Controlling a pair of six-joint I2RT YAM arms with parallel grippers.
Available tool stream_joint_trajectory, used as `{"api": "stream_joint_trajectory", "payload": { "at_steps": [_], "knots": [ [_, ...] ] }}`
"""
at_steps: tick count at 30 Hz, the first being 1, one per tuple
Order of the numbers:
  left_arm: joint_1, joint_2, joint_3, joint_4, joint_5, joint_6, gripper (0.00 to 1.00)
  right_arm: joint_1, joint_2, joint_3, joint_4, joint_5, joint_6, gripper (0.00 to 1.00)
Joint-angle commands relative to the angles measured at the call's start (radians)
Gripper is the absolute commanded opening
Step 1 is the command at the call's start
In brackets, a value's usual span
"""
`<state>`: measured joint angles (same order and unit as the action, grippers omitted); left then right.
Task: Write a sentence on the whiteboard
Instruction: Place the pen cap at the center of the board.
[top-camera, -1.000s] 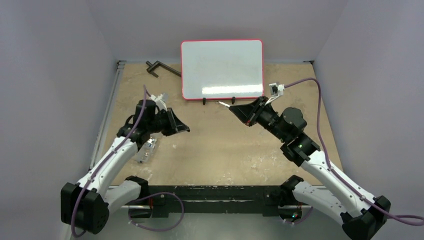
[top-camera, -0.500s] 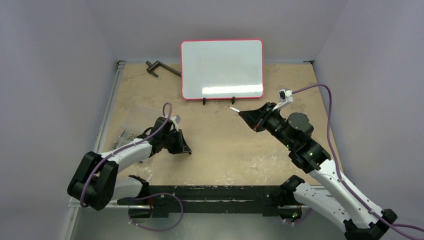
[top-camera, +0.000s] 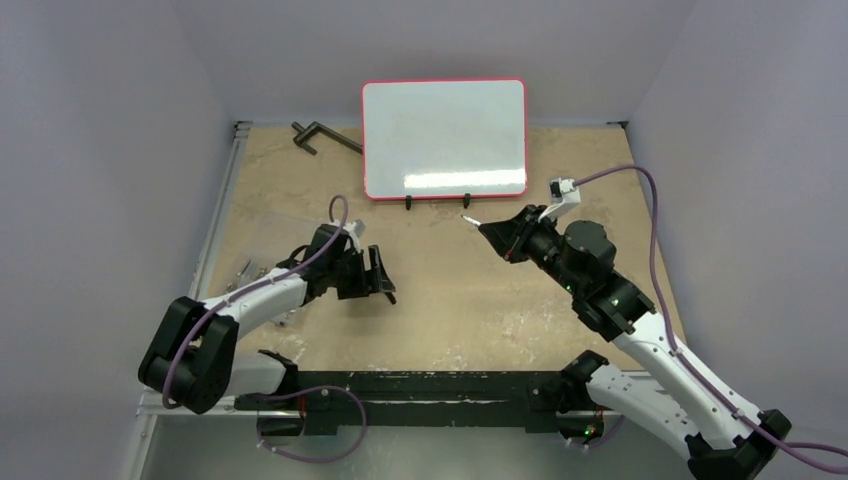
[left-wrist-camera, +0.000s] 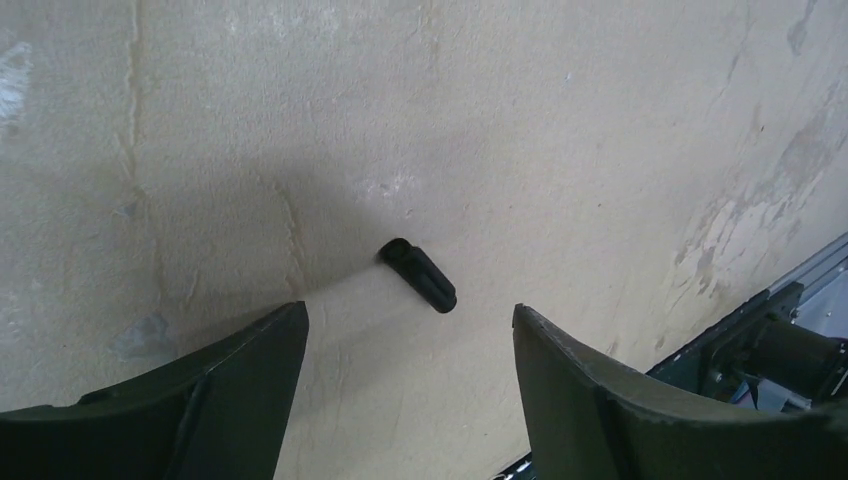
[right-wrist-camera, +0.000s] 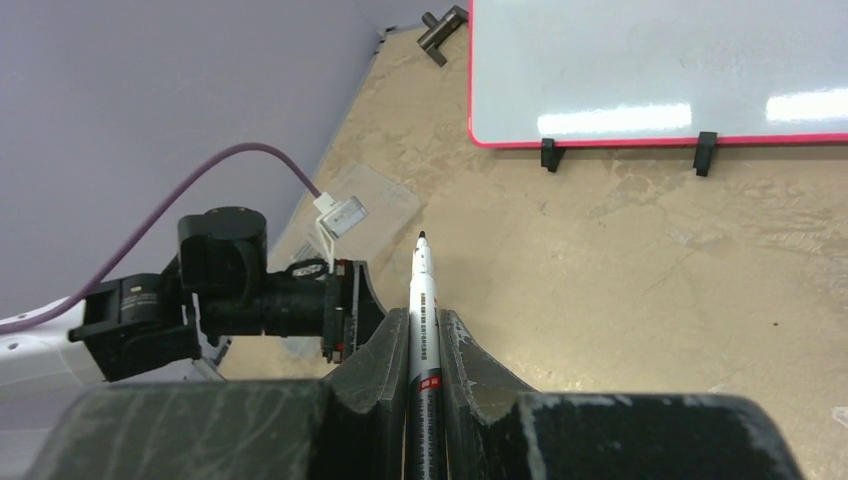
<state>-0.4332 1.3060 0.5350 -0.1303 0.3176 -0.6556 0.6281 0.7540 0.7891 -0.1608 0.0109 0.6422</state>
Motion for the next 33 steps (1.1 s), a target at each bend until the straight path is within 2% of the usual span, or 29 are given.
{"api": "stream_joint_trajectory", "payload": {
  "at_steps": [1,6,11,12,16,20,27,33],
  "knots": [
    [-0.001,-0.073,0.122,-0.126,-0.075,0.053,0.77,-0.001,0.012,0.056,0.024,0.034,-0.072,0.00],
    [0.002,-0.080,0.321,-0.245,-0.166,0.097,0.79,-0.001,0.036,0.061,0.025,0.041,-0.121,0.00],
    [0.031,-0.005,0.461,-0.129,-0.185,0.229,0.78,-0.001,0.055,0.062,0.040,0.030,-0.150,0.00],
    [0.059,0.025,0.504,-0.127,-0.153,0.235,0.78,-0.001,0.058,0.063,0.043,0.027,-0.153,0.00],
    [0.227,0.206,0.691,-0.112,0.127,0.202,0.73,-0.001,0.066,0.069,0.053,0.011,-0.156,0.00],
    [0.305,0.350,0.834,-0.053,0.282,0.219,0.73,-0.001,0.074,0.081,0.059,-0.008,-0.153,0.00],
    [0.385,0.559,1.014,0.037,0.477,0.222,0.73,-0.001,0.095,0.113,0.054,-0.037,-0.155,0.00],
    [0.420,0.730,1.147,0.104,0.528,0.169,0.73,-0.001,0.112,0.136,0.042,-0.048,-0.162,0.00]
  ]
}}
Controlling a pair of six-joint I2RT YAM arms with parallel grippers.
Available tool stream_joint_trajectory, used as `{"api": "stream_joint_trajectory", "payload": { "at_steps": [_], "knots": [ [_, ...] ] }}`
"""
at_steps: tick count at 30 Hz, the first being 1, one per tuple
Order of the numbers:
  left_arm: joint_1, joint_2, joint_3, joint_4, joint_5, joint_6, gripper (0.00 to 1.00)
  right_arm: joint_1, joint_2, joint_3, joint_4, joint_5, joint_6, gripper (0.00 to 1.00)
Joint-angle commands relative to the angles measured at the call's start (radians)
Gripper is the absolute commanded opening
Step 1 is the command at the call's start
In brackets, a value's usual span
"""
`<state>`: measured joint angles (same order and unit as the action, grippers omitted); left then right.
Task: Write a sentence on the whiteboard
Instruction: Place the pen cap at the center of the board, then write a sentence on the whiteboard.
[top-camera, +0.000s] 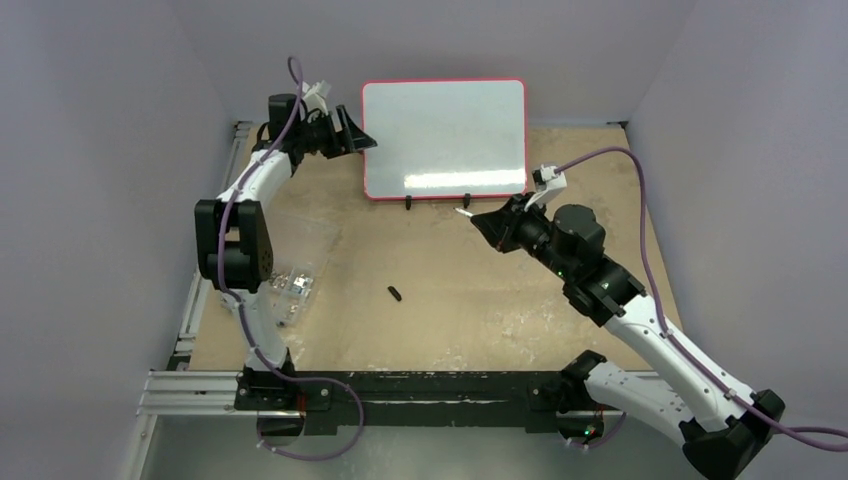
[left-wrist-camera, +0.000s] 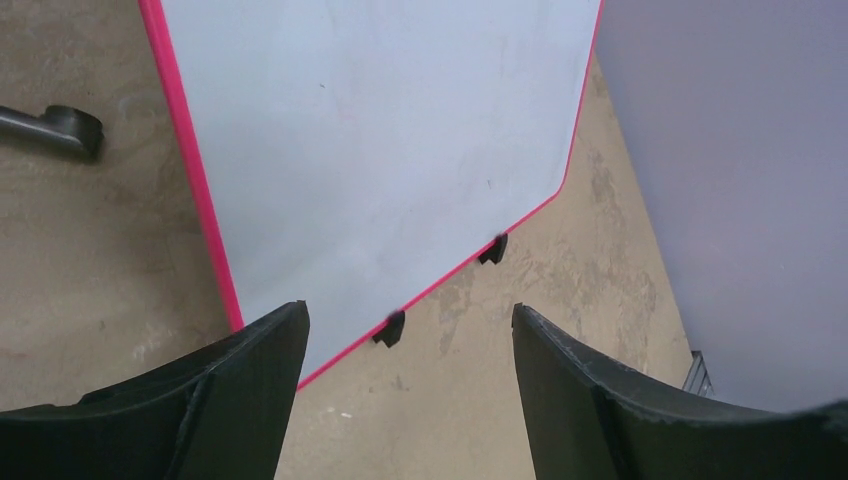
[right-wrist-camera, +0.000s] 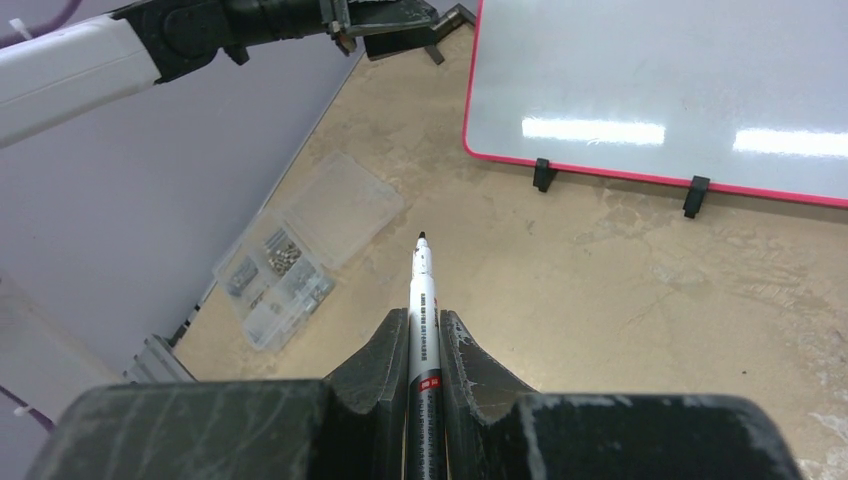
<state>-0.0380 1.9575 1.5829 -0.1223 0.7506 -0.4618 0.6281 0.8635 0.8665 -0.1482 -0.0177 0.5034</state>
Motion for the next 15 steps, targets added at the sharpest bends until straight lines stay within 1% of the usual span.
{"api": "stream_joint_trajectory", "payload": {
  "at_steps": [1,5,7,9,15],
  "knots": [
    [0.028,0.100,0.122,0.100,0.101,-0.030,0.74,-0.001,0.004,0.061,0.026,-0.020,-0.025,0.00],
    [0.038,0.168,0.164,0.184,0.110,-0.082,0.75,-0.001,0.015,0.073,0.015,-0.026,-0.028,0.00],
    [0.066,0.208,0.200,0.191,0.119,-0.101,0.77,-0.001,0.021,0.076,0.011,-0.027,-0.032,0.00],
    [0.070,0.252,0.245,0.187,0.139,-0.117,0.84,-0.001,0.027,0.078,0.009,-0.028,-0.037,0.00],
    [0.074,0.340,0.325,0.154,0.132,-0.113,0.85,-0.001,0.053,0.084,0.008,-0.032,-0.048,0.00]
  ]
}}
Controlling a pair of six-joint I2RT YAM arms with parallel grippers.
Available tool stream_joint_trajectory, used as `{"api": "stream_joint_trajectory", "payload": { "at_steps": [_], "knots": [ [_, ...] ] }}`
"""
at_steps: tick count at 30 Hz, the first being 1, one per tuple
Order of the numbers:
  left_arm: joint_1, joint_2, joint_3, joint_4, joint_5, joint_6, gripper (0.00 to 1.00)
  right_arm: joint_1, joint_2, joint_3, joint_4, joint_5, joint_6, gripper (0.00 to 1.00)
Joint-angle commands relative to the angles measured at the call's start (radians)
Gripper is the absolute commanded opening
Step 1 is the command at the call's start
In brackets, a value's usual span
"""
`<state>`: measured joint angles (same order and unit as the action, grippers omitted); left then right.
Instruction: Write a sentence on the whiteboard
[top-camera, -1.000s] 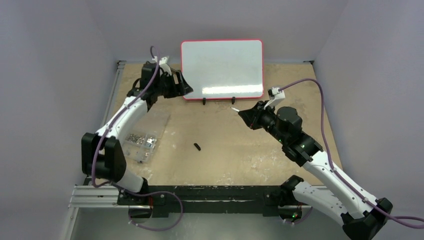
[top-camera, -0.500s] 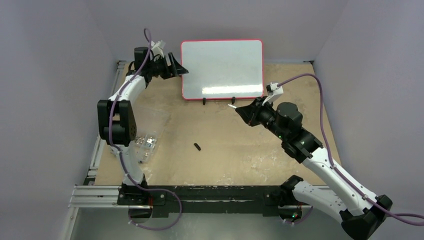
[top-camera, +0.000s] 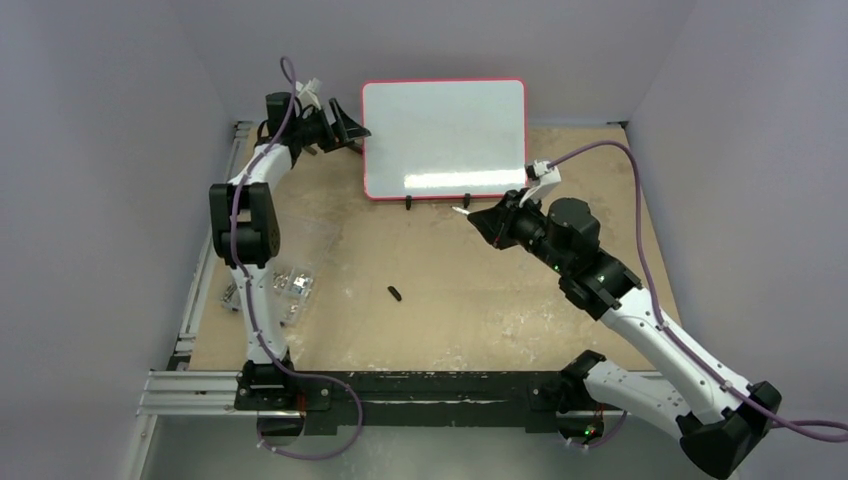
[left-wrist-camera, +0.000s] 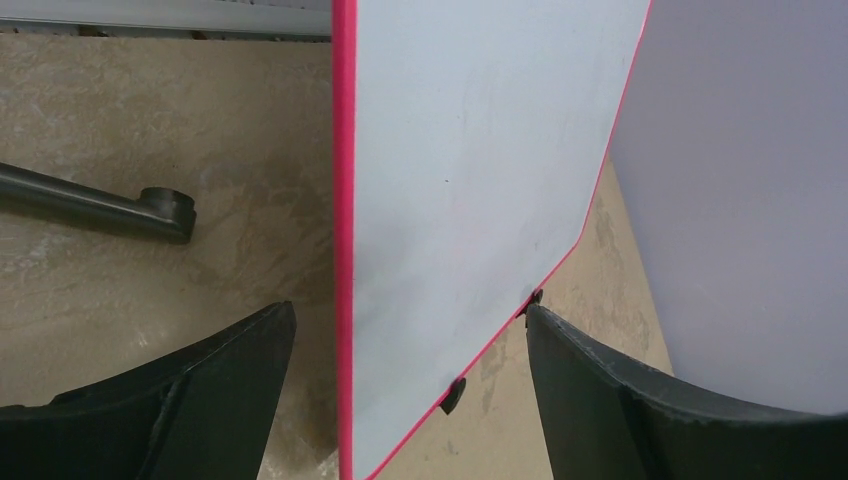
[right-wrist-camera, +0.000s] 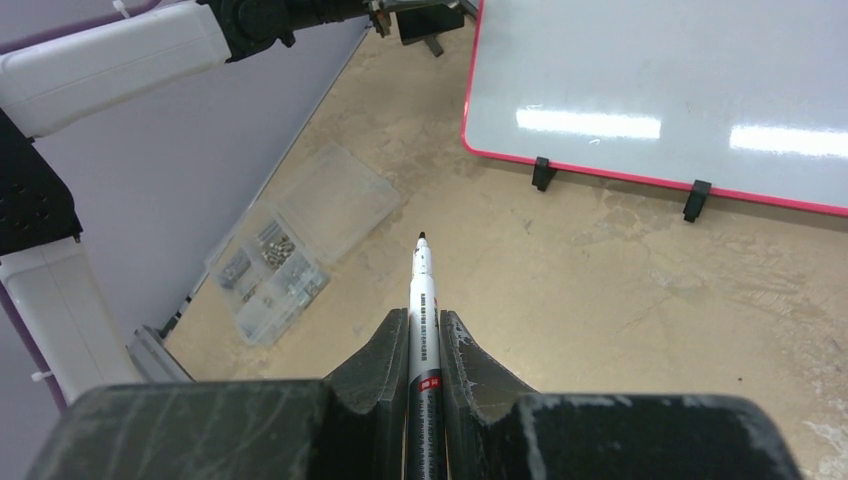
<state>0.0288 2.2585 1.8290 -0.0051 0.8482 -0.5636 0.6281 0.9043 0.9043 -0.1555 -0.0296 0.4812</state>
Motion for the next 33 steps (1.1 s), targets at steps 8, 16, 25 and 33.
{"api": "stream_joint_trajectory", "payload": {
  "at_steps": [8,16,25,33],
  "knots": [
    [0.010,0.184,0.185,0.095,0.147,-0.118,0.74,-0.001,0.035,0.056,0.015,-0.040,-0.043,0.00],
    [0.006,0.249,0.234,0.150,0.197,-0.211,0.57,-0.001,0.048,0.069,0.011,-0.057,-0.055,0.00],
    [-0.007,0.262,0.173,0.373,0.262,-0.367,0.36,-0.001,0.033,0.054,0.025,-0.083,-0.041,0.00],
    [-0.007,0.252,0.088,0.558,0.260,-0.474,0.09,-0.001,-0.001,0.038,0.017,-0.087,-0.035,0.00]
  ]
}}
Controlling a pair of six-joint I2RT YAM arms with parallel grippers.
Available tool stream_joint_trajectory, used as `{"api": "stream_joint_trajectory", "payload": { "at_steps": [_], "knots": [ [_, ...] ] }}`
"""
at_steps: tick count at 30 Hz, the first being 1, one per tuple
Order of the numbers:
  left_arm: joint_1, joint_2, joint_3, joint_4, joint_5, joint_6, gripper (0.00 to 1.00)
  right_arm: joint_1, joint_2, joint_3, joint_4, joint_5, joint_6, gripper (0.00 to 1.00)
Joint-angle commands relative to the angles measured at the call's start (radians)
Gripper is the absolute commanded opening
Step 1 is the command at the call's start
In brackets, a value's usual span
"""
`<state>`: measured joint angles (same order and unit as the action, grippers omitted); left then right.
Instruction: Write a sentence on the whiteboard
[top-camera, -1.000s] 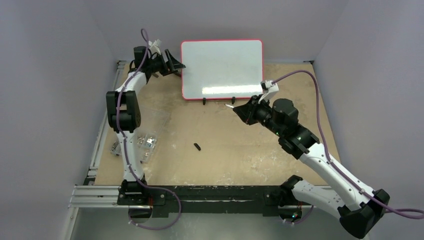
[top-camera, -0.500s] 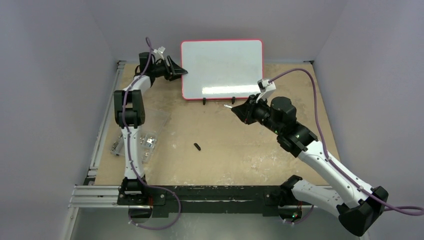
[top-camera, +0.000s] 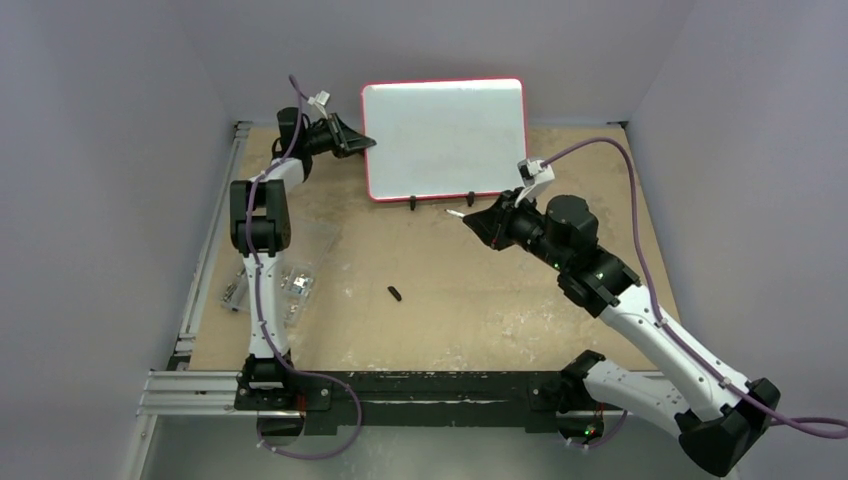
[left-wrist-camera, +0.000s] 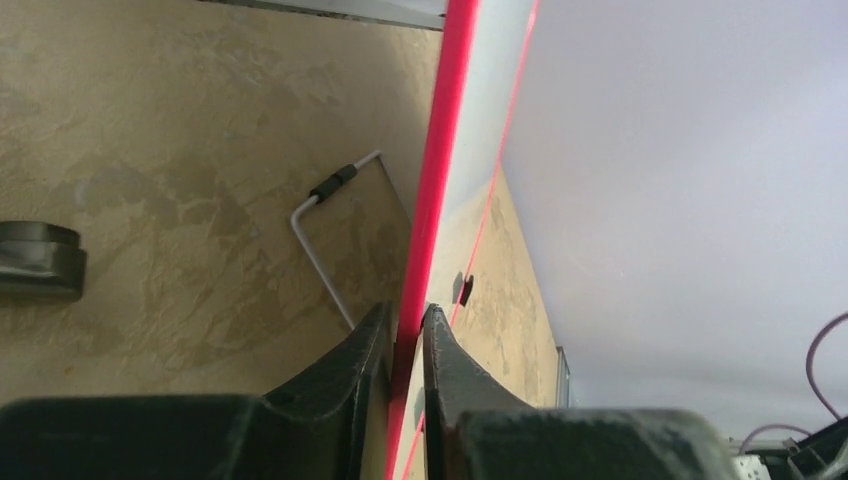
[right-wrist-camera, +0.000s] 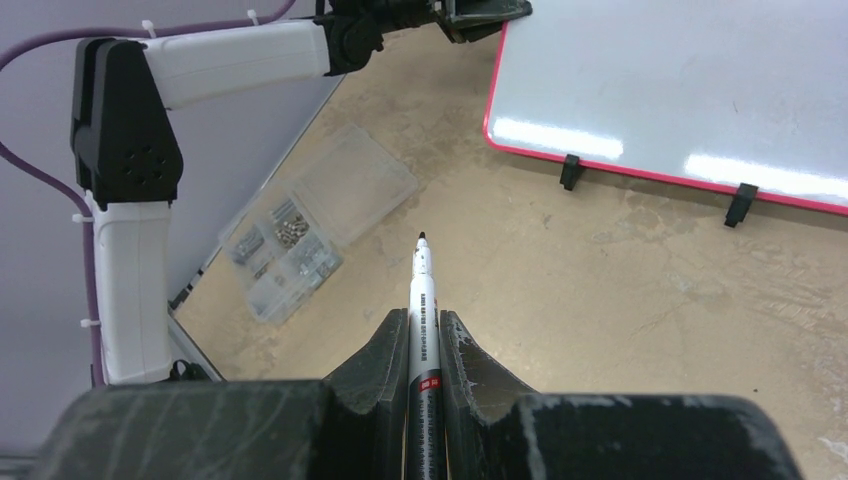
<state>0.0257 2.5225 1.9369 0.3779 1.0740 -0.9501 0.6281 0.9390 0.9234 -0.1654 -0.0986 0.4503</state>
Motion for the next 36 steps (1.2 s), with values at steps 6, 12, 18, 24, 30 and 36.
{"api": "stream_joint_trajectory", "payload": {
  "at_steps": [6,12,18,24,30,36],
  "knots": [
    [-0.004,-0.039,-0.073,0.268,0.053,-0.117,0.00,-0.001,-0.051,0.011,0.030,-0.023,0.006,0.00],
    [-0.004,-0.099,-0.197,0.399,0.091,-0.136,0.00,-0.001,-0.072,-0.010,0.043,-0.035,0.024,0.00],
    [-0.004,-0.149,-0.354,0.651,0.109,-0.265,0.00,-0.001,-0.106,-0.037,0.057,-0.055,0.055,0.00],
    [-0.006,-0.210,-0.499,0.797,0.139,-0.330,0.00,-0.001,-0.154,-0.066,0.057,-0.061,0.073,0.00],
    [-0.010,-0.258,-0.623,0.966,0.162,-0.415,0.00,-0.002,-0.198,-0.091,0.047,-0.051,0.082,0.00],
    [-0.040,-0.306,-0.748,1.046,0.143,-0.426,0.00,-0.001,-0.246,-0.110,0.025,-0.041,0.083,0.00]
  ]
}}
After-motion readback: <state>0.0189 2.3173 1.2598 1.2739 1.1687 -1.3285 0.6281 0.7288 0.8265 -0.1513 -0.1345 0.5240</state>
